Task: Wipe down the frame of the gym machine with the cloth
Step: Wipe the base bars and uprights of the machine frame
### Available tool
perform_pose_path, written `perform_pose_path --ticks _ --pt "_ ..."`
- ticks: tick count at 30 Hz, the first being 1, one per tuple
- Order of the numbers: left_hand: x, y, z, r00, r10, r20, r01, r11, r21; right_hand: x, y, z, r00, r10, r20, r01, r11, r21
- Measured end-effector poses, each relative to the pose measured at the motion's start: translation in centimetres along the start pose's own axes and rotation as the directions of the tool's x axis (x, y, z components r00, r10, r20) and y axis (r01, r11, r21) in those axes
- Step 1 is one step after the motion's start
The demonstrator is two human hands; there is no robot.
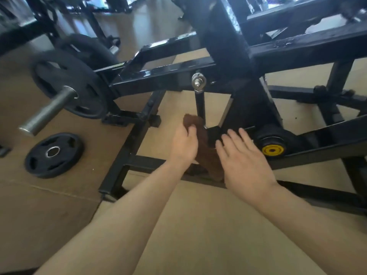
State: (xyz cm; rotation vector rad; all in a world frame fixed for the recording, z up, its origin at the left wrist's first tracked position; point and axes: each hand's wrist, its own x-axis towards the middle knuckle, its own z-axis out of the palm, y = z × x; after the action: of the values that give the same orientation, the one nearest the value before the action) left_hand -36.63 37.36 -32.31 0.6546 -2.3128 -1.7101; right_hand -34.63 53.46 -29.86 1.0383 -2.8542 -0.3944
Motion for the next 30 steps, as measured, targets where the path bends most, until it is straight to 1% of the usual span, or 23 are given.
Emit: perform_pose_path --ticks 1,2,4,5,7,9,10,12,14,15,16,18,19,20,22,24,25,26,28,30 --pt "-0.1 1.3 0.4 0.999 0.026 -0.027 -0.028 0.998 -0.061 -0.3 1.0 -0.6 0.998 0.049 -0.034 -0.049 0.999 0.007" --pt "-0.2 2.4 0.9 0.996 0.084 -0.021 -0.085 0.992 -0.095 -0.6 1.7 -1.0 0.992 0.102 -0.078 -0.1 0.994 0.039" --pt "-0.9 3.7 2.2 0.977 0.198 0.078 -0.194 0.979 -0.062 -1.0 2.3 -1.1 0.975 0.176 -0.139 -0.159 0.98 0.12" --pt "-1.1 3.5 2.8 0.969 0.206 0.135 -0.205 0.978 -0.024 -1.2 2.3 -0.9 0.974 0.181 -0.14 -0.163 0.978 0.132" --pt "-1.3 1.8 3.2 0.962 0.169 0.216 -0.184 0.982 0.049 -1.3 1.9 -0.4 0.976 0.178 -0.126 -0.163 0.98 0.117" --pt "-1.1 -0.3 2.9 0.952 0.149 0.267 -0.193 0.97 0.148 -0.9 1.7 -0.3 0.972 0.197 -0.125 -0.183 0.976 0.114" --pt "-0.8 -1.3 2.6 0.945 0.155 0.289 -0.221 0.952 0.213 -0.7 1.6 -0.3 0.97 0.208 -0.122 -0.193 0.974 0.122" --pt "-0.6 -2.7 2.1 0.938 0.191 0.29 -0.289 0.891 0.349 -0.7 1.6 -0.4 0.972 0.203 -0.122 -0.188 0.975 0.121" --pt "-0.7 -3.2 1.7 0.945 0.2 0.26 -0.302 0.84 0.45 -0.9 2.0 -0.2 0.976 0.175 -0.127 -0.164 0.982 0.089" --pt "-0.7 -3.2 1.3 0.951 0.179 0.252 -0.281 0.84 0.464 -1.1 2.2 -0.2 0.98 0.157 -0.122 -0.148 0.986 0.076" --pt "-0.6 -3.0 1.0 0.958 0.149 0.246 -0.248 0.86 0.445 -1.2 2.3 -0.2 0.983 0.141 -0.118 -0.133 0.988 0.072" --pt "-0.5 -2.4 0.4 0.983 0.016 0.185 -0.085 0.923 0.375 -1.3 2.5 -0.1 0.984 0.128 -0.127 -0.118 0.99 0.082" --pt "-0.6 -1.9 0.4 0.99 -0.038 0.138 -0.015 0.931 0.364 -1.3 2.6 -0.1 0.983 0.126 -0.131 -0.115 0.989 0.092" --pt "-0.6 -1.3 0.7 0.993 -0.023 0.115 -0.02 0.933 0.359 -1.2 2.6 0.0 0.983 0.124 -0.133 -0.11 0.988 0.104" --pt "-0.7 0.5 2.2 0.99 0.074 0.12 -0.109 0.943 0.314 -1.3 2.6 0.1 0.984 0.117 -0.135 -0.102 0.988 0.112" --pt "-0.6 2.3 3.3 0.979 0.147 0.142 -0.172 0.968 0.183 -1.3 2.6 0.1 0.983 0.122 -0.138 -0.106 0.988 0.115" --pt "-0.4 2.6 3.4 0.978 0.152 0.145 -0.173 0.974 0.144 -1.3 2.6 0.1 0.982 0.127 -0.139 -0.111 0.987 0.119" --pt "-0.3 2.4 3.3 0.975 0.148 0.165 -0.171 0.975 0.14 -1.2 2.6 0.1 0.982 0.131 -0.138 -0.114 0.986 0.123" --pt "-0.6 0.6 2.6 0.967 0.115 0.228 -0.175 0.949 0.261 -1.2 2.5 0.2 0.981 0.136 -0.138 -0.118 0.984 0.131" --pt "-0.9 -1.3 2.0 0.969 0.096 0.227 -0.18 0.905 0.385 -1.0 2.5 0.3 0.979 0.143 -0.143 -0.125 0.984 0.129"
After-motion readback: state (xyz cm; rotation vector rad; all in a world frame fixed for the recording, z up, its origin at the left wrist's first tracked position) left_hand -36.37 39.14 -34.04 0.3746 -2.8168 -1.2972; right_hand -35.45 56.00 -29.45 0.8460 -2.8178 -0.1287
